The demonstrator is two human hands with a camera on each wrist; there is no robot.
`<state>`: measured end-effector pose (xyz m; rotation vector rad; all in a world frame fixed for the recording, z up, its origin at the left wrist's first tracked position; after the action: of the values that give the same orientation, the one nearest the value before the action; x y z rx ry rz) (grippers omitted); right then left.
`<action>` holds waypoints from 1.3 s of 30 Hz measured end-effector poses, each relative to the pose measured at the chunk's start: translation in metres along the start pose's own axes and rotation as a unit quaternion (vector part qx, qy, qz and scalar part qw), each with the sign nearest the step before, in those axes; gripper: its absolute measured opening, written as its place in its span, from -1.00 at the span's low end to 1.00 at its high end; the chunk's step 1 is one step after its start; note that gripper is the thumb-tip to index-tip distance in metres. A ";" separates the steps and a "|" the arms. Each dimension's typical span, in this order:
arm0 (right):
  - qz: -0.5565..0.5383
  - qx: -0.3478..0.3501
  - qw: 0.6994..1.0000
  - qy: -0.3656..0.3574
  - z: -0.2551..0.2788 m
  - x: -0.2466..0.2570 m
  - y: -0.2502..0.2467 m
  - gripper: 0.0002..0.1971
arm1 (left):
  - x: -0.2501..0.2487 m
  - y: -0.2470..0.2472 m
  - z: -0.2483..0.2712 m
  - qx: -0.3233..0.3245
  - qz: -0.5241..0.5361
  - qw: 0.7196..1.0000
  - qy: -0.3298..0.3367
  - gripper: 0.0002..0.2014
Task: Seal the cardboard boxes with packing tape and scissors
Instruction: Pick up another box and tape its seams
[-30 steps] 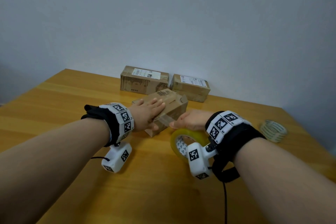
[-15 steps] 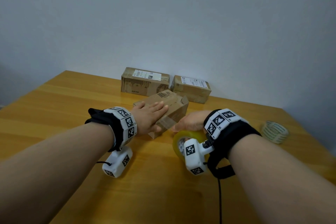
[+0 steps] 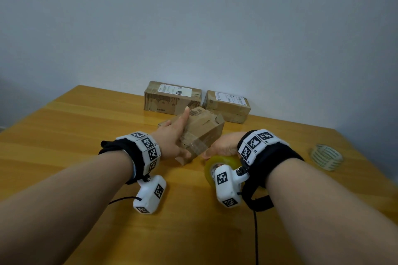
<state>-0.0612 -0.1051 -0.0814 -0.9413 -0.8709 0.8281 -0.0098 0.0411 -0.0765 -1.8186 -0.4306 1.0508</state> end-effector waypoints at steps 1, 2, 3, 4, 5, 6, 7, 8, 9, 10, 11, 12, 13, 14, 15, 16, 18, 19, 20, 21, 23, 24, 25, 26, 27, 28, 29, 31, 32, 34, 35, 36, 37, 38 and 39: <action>-0.005 0.000 1.000 -0.002 0.000 0.001 0.001 -0.29 | -0.003 0.001 0.002 0.001 -0.037 0.999 0.027 0.11; -0.007 0.000 1.000 -0.007 0.000 0.002 0.002 -0.30 | -0.007 0.004 0.003 -0.001 -0.098 0.992 0.074 -0.02; -0.014 0.004 1.000 -0.011 0.000 0.003 0.002 -0.31 | -0.010 0.008 0.003 -0.001 -0.157 0.980 0.119 -0.13; -0.026 0.005 1.000 -0.010 0.000 0.004 0.003 -0.34 | -0.011 0.012 0.003 0.003 -0.193 0.971 0.144 -0.20; -0.031 0.010 0.999 -0.011 0.000 0.005 0.004 -0.36 | -0.011 0.014 0.002 0.008 -0.209 0.966 0.149 -0.23; -0.020 0.008 1.000 -0.014 -0.002 0.004 0.004 -0.36 | -0.009 0.016 0.001 0.015 -0.218 0.965 0.148 -0.25; 0.006 0.003 1.000 -0.022 -0.004 0.005 0.003 -0.33 | -0.008 0.017 0.001 0.023 -0.225 0.963 0.148 -0.26; 0.029 -0.002 0.999 -0.028 -0.005 0.006 0.004 -0.28 | -0.008 0.017 0.001 0.027 -0.232 0.961 0.147 -0.27; 0.038 -0.005 0.999 -0.028 -0.005 0.007 0.004 -0.25 | -0.008 0.017 0.001 0.027 -0.234 0.961 0.143 -0.27; 0.038 -0.009 0.999 -0.024 -0.005 0.007 0.003 -0.24 | -0.007 0.017 0.001 0.025 -0.236 0.962 0.135 -0.27; 0.042 -0.009 0.999 -0.031 -0.006 0.009 0.003 -0.25 | -0.005 0.017 0.001 0.022 -0.234 0.964 0.121 -0.26; 0.046 -0.006 0.998 -0.036 -0.008 0.009 0.005 -0.24 | -0.003 0.017 0.002 0.020 -0.225 0.969 0.102 -0.22; 0.046 -0.006 0.998 -0.039 -0.014 0.009 0.007 -0.18 | -0.002 0.018 0.003 0.020 -0.211 0.974 0.085 -0.16; 0.048 -0.009 0.998 -0.042 -0.022 0.006 0.009 -0.07 | -0.001 0.020 0.003 0.019 -0.193 0.979 0.069 -0.10; 0.054 -0.009 0.997 -0.046 -0.021 0.006 0.009 0.00 | 0.000 0.021 0.004 0.014 -0.174 0.983 0.055 -0.07; 0.048 -0.009 0.998 -0.043 -0.020 0.006 0.008 -0.03 | 0.000 0.020 0.004 0.002 -0.158 0.986 0.046 -0.07; 0.012 0.008 1.000 -0.022 -0.005 0.007 0.005 -0.26 | 0.003 0.018 0.002 -0.015 -0.135 0.990 0.035 -0.12; -0.005 0.016 1.000 -0.012 -0.002 0.005 0.003 -0.28 | 0.003 0.017 0.001 -0.017 -0.125 0.992 0.031 -0.14; -0.015 0.016 1.000 -0.005 -0.001 0.003 0.000 -0.24 | 0.005 0.015 -0.001 -0.014 -0.113 0.993 0.027 -0.15; -0.019 0.015 1.000 -0.001 -0.003 0.002 -0.001 -0.15 | 0.004 0.012 -0.002 -0.012 -0.095 0.995 0.020 -0.16; -0.058 0.011 0.998 -0.007 -0.015 0.002 -0.003 0.04 | 0.006 0.001 -0.006 -0.025 -0.036 0.999 -0.009 -0.20; -0.081 0.008 0.997 -0.004 -0.016 0.006 -0.007 0.02 | 0.006 -0.006 -0.007 -0.033 0.006 0.999 -0.032 -0.22; -0.104 -0.005 0.995 -0.005 -0.008 0.014 -0.016 -0.10 | 0.008 -0.011 -0.008 -0.039 0.054 0.996 -0.056 -0.24; -0.124 -0.017 0.992 -0.005 0.000 0.021 -0.025 -0.24 | 0.009 -0.017 -0.008 -0.045 0.108 0.990 -0.076 -0.25; -0.152 -0.021 0.988 -0.004 0.007 0.027 -0.035 -0.36 | 0.008 -0.022 -0.008 -0.047 0.161 0.981 -0.095 -0.28; -0.180 -0.030 0.983 -0.006 0.010 0.032 -0.045 -0.44 | 0.007 -0.027 -0.007 -0.050 0.214 0.969 -0.110 -0.30; -0.204 -0.036 0.978 -0.006 0.011 0.035 -0.054 -0.49 | 0.008 -0.031 -0.008 -0.049 0.256 0.957 -0.126 -0.34; -0.250 -0.033 0.968 0.001 0.017 0.040 -0.066 -0.52 | 0.010 -0.034 -0.005 -0.033 0.307 0.938 -0.157 -0.45; -0.267 -0.028 0.963 0.005 0.019 0.043 -0.069 -0.50 | 0.012 -0.033 -0.002 -0.022 0.323 0.930 -0.174 -0.48; -0.294 -0.041 0.955 0.008 0.022 0.044 -0.073 -0.44 | 0.018 -0.029 0.005 -0.008 0.356 0.912 -0.204 -0.51; -0.307 -0.061 0.950 0.005 0.021 0.044 -0.076 -0.42 | 0.021 -0.027 0.007 -0.009 0.370 0.904 -0.213 -0.51; -0.318 -0.086 0.944 0.000 0.020 0.043 -0.079 -0.43 | 0.022 -0.026 0.009 -0.013 0.384 0.898 -0.215 -0.50; -0.330 -0.109 0.938 -0.005 0.021 0.044 -0.081 -0.47 | 0.023 -0.027 0.010 -0.015 0.386 0.898 -0.210 -0.48; -0.341 -0.128 0.931 -0.010 0.024 0.045 -0.084 -0.54 | 0.022 -0.029 0.009 -0.017 0.382 0.902 -0.201 -0.46; -0.349 -0.140 0.926 -0.017 0.025 0.046 -0.085 -0.60 | 0.022 -0.030 0.009 -0.014 0.371 0.909 -0.192 -0.45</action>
<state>-0.0473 -0.0866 0.0157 -0.7747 -1.2728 0.1034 0.0001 0.0757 -0.0624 -1.8335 0.0503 1.9491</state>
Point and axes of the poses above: each hand's wrist, its own z-axis away from the middle knuckle, its own y-axis out of the palm, x = y × z, the point moved 7 cm from there along -z, towards the middle knuckle, and after that the axes turned 15 degrees about -x, right-handed, at the moved point
